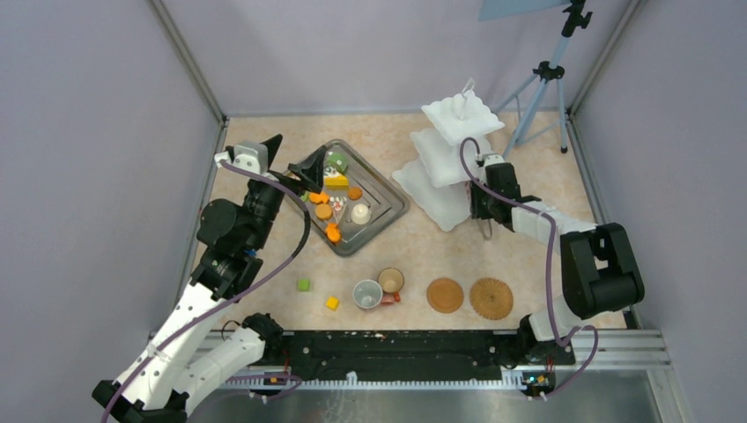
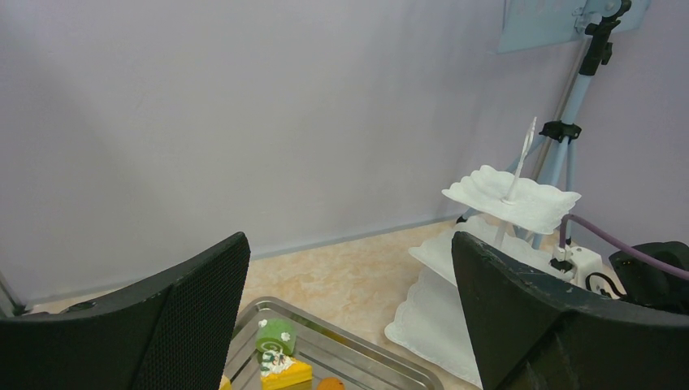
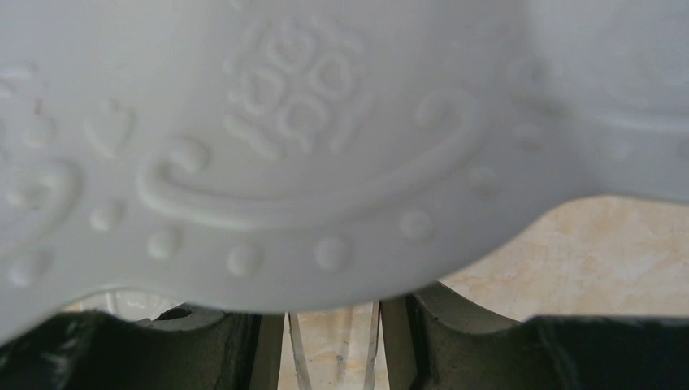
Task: Serve the afternoon tea
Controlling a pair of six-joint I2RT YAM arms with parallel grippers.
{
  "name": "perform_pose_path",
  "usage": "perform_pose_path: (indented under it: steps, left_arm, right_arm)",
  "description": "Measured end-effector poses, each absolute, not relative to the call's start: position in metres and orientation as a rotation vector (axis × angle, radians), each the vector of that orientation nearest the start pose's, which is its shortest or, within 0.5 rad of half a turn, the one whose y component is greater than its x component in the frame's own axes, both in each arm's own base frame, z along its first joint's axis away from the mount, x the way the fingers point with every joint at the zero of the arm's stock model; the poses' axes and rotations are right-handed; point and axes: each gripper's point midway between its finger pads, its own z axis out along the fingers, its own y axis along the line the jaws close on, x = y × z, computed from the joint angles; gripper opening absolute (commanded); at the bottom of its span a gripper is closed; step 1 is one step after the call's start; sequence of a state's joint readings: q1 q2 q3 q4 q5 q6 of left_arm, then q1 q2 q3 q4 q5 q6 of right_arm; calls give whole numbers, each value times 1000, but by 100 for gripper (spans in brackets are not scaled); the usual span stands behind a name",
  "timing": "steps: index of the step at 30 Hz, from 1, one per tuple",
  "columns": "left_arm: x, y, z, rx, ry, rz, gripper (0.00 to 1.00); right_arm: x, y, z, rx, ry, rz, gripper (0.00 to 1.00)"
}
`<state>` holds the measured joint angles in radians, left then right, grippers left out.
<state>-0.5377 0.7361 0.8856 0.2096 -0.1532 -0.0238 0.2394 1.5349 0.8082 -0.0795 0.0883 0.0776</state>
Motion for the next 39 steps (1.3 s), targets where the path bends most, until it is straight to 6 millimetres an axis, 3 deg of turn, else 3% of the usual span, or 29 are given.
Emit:
perform_pose_path:
  steps: [8, 21, 33, 36, 39]
  left_arm:
    - [275, -135, 433, 183, 1216, -399, 99]
    - [276, -135, 433, 184, 1218, -399, 99]
    - [276, -136, 433, 185, 1219, -405, 99]
    - [276, -136, 432, 185, 1221, -404, 99]
    - [277, -137, 431, 186, 1223, -403, 99]
  right_arm:
    - [370, 78, 52, -147, 2361, 48, 48]
    - [364, 75, 53, -94, 2372, 48, 45]
    - [292, 73, 77, 148, 2422, 154, 47]
    - [273, 79, 82, 174, 2450, 200, 47]
    - [254, 99, 90, 149, 2462, 263, 47]
